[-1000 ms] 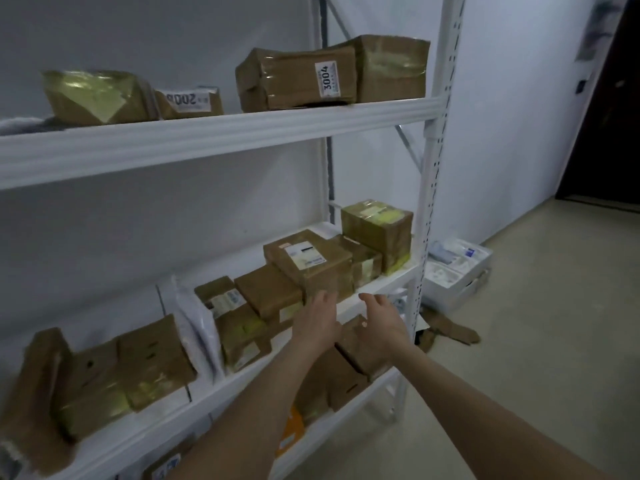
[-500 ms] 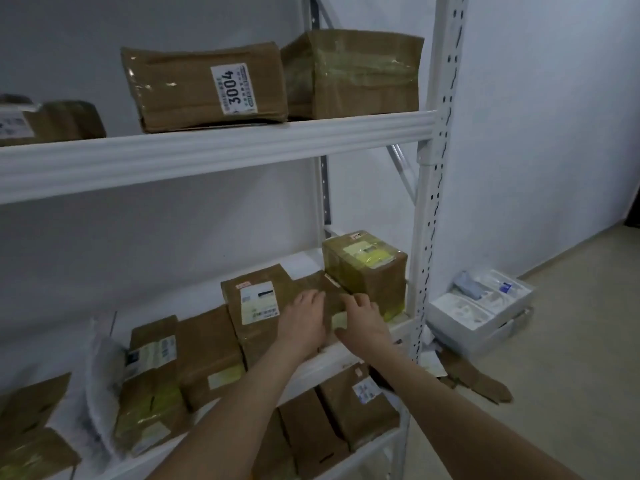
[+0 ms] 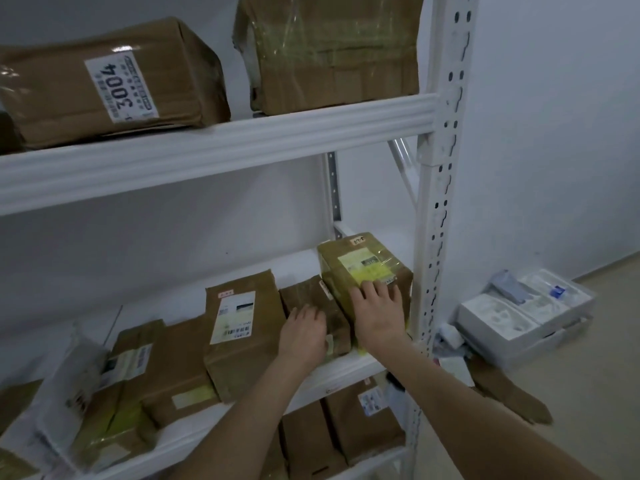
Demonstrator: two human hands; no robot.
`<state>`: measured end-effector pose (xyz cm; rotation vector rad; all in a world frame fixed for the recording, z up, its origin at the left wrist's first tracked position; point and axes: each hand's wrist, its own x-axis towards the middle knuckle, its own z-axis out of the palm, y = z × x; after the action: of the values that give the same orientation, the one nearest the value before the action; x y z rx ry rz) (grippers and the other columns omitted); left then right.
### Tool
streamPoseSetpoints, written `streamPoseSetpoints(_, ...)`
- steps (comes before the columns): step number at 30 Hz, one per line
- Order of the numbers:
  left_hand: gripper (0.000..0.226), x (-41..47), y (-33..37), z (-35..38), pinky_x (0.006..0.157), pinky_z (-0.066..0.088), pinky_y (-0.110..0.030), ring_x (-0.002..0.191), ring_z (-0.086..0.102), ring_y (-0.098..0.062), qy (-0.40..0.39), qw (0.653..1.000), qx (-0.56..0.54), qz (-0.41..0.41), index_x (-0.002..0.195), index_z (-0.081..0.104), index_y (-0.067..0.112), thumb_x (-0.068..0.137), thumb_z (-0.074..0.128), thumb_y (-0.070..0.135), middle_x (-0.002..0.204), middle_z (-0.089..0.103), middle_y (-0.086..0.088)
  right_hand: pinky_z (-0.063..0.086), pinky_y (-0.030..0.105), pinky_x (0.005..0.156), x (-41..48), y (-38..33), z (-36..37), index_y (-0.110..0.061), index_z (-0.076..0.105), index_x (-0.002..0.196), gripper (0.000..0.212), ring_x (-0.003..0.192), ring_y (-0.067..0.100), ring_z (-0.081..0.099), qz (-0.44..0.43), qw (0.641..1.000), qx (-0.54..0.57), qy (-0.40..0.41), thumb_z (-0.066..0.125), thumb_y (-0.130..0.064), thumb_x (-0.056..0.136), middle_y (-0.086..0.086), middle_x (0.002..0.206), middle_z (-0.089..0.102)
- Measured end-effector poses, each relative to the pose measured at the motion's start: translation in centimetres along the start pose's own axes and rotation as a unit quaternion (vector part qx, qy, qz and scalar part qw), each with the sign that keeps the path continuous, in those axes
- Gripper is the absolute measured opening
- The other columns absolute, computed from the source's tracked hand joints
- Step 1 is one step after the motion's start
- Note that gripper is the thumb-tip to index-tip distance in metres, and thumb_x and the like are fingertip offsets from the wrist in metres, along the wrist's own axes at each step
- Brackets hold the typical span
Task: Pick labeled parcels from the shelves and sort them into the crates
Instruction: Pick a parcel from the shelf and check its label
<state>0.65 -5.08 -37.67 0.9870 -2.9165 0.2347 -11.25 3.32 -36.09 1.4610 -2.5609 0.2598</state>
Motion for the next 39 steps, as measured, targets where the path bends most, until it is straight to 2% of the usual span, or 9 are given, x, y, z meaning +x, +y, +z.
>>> streamPoseSetpoints(7, 0.026, -0.2, 1.6, 1.4, 0.107, 0.03, -0.034, 0.106, 0.058, -0.025, -0.063, 0.997, 0.04, 0.016, 0.113, 0.063, 0.01, 0.092, 0.048, 0.011, 0.114, 0.063, -0.009, 0.022, 0.05, 0.113, 0.2, 1.1, 0.5, -0.027, 0.043, 0.13, 0.046, 0.129, 0.028, 0.034, -0.024, 0.999, -0.011, 0.039, 0.06, -0.023, 0.088, 0.003, 0.133, 0.043)
streamPoseSetpoints(12, 0.031, 0.0, 2.3, 1.3, 0.082, 0.04, -0.033, 0.111, 0.052, -0.028, -0.073, 0.997, 0.016, -0.01, 0.123, 0.054, 0.004, 0.092, 0.049, 0.006, 0.123, 0.052, -0.014, 0.017, 0.051, 0.115, 0.7, 1.8, 0.7, -0.025, 0.038, 0.139, 0.055, 0.132, 0.028, 0.03, -0.034, 0.999, -0.018, 0.037, 0.059, -0.025, 0.088, 0.003, 0.138, 0.039)
streamPoseSetpoints(16, 0.044, -0.3, 3.0, 1.7, 0.081, 0.045, -0.036, 0.117, 0.047, -0.029, -0.103, 0.993, -0.025, -0.053, 0.134, 0.04, 0.006, 0.091, 0.048, 0.003, 0.128, 0.046, -0.015, 0.016, 0.054, 0.115, 0.9, 1.7, 1.0, -0.022, 0.035, 0.142, 0.054, 0.134, 0.029, 0.029, -0.034, 0.999, -0.01, 0.032, 0.052, -0.025, 0.091, 0.005, 0.14, 0.038)
streamPoseSetpoints(23, 0.039, -2.0, 3.5, 1.6, 0.081, 0.047, -0.038, 0.111, 0.052, -0.03, -0.051, 0.998, -0.028, -0.026, 0.126, 0.049, 0.005, 0.086, 0.051, 0.002, 0.121, 0.055, -0.015, 0.02, 0.05, 0.115, 0.4, 1.7, 1.3, -0.02, 0.036, 0.143, 0.056, 0.138, 0.029, 0.026, -0.035, 0.998, 0.043, 0.03, 0.052, -0.019, 0.09, 0.005, 0.144, 0.036)
streamPoseSetpoints(27, 0.02, -3.9, 3.9, 1.8, 0.071, 0.048, -0.031, 0.096, 0.059, -0.02, 0.014, 0.988, -0.139, -0.061, 0.107, 0.062, 0.014, 0.093, 0.049, 0.017, 0.106, 0.062, -0.005, 0.039, 0.033, 0.093, -2.6, 1.5, 1.6, -0.021, 0.054, 0.115, 0.025, 0.108, 0.02, 0.049, -0.051, 0.988, 0.107, 0.102, 0.055, -0.023, 0.089, 0.001, 0.115, 0.052)
streamPoseSetpoints(29, 0.016, -5.2, 3.9, 2.5, 0.065, 0.047, -0.024, 0.088, 0.06, -0.013, 0.081, 0.96, -0.233, -0.13, 0.107, 0.06, 0.02, 0.093, 0.052, 0.021, 0.101, 0.063, 0.004, 0.039, 0.028, 0.084, -4.5, 1.4, 2.6, -0.024, 0.051, 0.107, 0.021, 0.1, 0.015, 0.049, 0.013, 0.987, 0.156, 0.04, 0.054, -0.038, 0.092, -0.003, 0.109, 0.053)
streamPoseSetpoints(32, 0.022, -6.4, 3.4, 3.8, 0.068, 0.047, -0.025, 0.092, 0.058, -0.014, 0.156, 0.877, -0.347, -0.293, 0.111, 0.054, 0.019, 0.091, 0.058, 0.028, 0.107, 0.06, 0.003, 0.043, 0.032, 0.084, -5.1, 1.8, 4.6, -0.017, 0.051, 0.118, 0.051, 0.108, 0.021, 0.054, 0.161, 0.942, 0.277, -0.1, 0.055, -0.057, 0.087, 0.003, 0.118, 0.056)
streamPoseSetpoints(35, 0.043, -6.3, 2.7, 4.8, 0.079, 0.047, -0.03, 0.107, 0.059, -0.025, 0.052, 0.796, -0.461, -0.389, 0.126, 0.05, 0.011, 0.093, 0.057, 0.037, 0.123, 0.06, -0.007, 0.049, 0.038, 0.094, -4.7, 1.7, 5.8, -0.009, 0.051, 0.131, 0.062, 0.111, 0.028, 0.058, 0.212, 0.853, 0.432, -0.201, 0.06, -0.051, 0.087, 0.01, 0.124, 0.061)
streamPoseSetpoints(39, 0.049, -6.6, 2.7, 4.6, 0.102, 0.045, -0.039, 0.12, 0.054, -0.028, -0.027, 0.714, -0.588, -0.378, 0.136, 0.049, 0.012, 0.095, 0.053, 0.038, 0.135, 0.056, -0.006, 0.053, 0.041, 0.092, -4.7, 1.4, 6.5, -0.012, 0.059, 0.126, 0.046, 0.101, 0.026, 0.064, 0.218, 0.799, 0.515, -0.223, 0.067, -0.034, 0.086, 0.008, 0.114, 0.067)
